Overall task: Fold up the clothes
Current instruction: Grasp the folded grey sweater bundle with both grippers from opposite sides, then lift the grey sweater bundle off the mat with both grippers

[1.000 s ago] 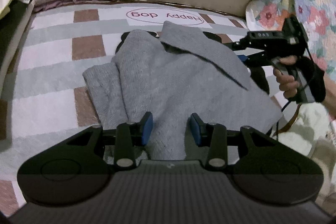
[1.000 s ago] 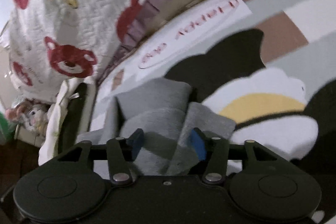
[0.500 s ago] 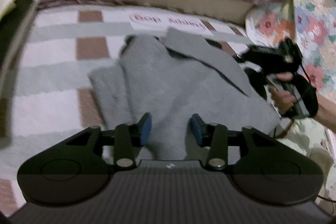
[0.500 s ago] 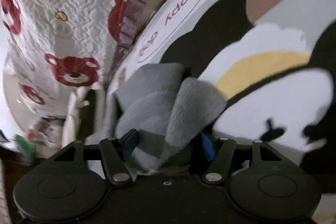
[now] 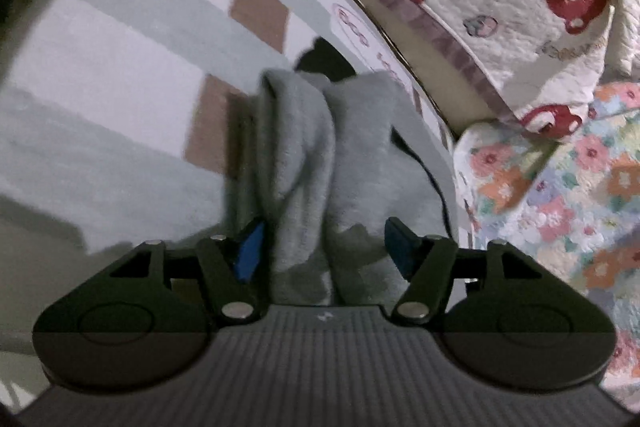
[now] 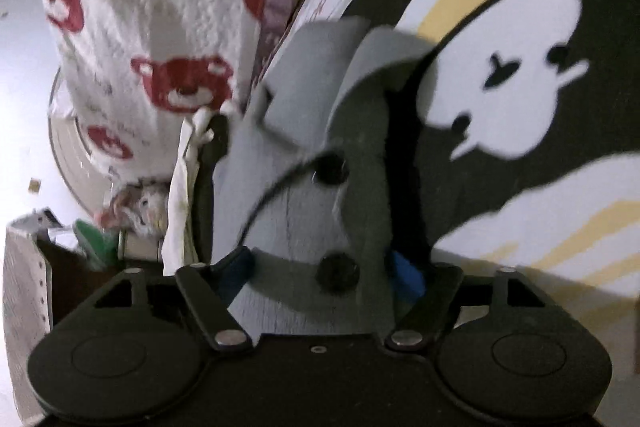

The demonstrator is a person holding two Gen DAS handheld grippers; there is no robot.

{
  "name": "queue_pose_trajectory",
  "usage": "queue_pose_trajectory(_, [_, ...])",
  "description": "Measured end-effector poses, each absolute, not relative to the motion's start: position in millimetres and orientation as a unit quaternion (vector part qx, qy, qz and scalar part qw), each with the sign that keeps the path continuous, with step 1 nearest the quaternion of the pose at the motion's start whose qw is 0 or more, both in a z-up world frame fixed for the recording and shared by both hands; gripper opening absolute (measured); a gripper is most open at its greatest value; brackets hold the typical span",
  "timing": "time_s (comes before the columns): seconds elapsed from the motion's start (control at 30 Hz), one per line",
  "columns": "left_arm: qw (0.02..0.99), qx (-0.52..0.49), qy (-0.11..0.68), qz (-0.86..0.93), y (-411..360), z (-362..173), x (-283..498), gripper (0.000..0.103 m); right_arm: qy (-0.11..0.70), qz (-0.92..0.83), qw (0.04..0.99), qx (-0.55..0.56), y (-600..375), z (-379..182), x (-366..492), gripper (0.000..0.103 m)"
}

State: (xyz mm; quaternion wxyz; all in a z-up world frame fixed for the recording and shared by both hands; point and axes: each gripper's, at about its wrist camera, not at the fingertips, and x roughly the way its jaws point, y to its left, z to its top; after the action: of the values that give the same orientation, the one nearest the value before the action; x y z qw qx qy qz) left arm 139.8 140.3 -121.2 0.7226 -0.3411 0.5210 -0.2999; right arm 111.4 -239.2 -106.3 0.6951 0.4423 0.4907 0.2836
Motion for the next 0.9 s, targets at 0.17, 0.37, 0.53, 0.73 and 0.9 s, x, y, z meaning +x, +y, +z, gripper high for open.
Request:
queue_pose_trajectory(0.17, [0.725,-0.32,0.527,-0.309,126,-125,141,0.073,0.497,0.289,0.69,0.441,-232,-112,118,0.088])
queue_pose_trajectory(0.37, [0.736,-0.28,0.54,-0.297,119,-126,142,0.078,0.506,0.296,0.699,0.41,-214,-107,131,0.094])
queue_pose_trajectory(0.53, [0.738,-0.281,0.539,-0.292,113,-127,145,0.081,0.486,0.308,0.736,0.355,-197,-97,135,0.09])
queue_pose_trajectory(0.73, [0.748,-0.247,0.548,-0.282,107,-115,146,0.061,0.418,0.366,0.81,0.189,-167,-30,122,0.068])
queue_pose_trajectory(0.9, [0.777,-0.211,0.517,-0.29,104,-107,134,0.059,0.395,0.4,0.821,0.094,-143,-6,121,0.068])
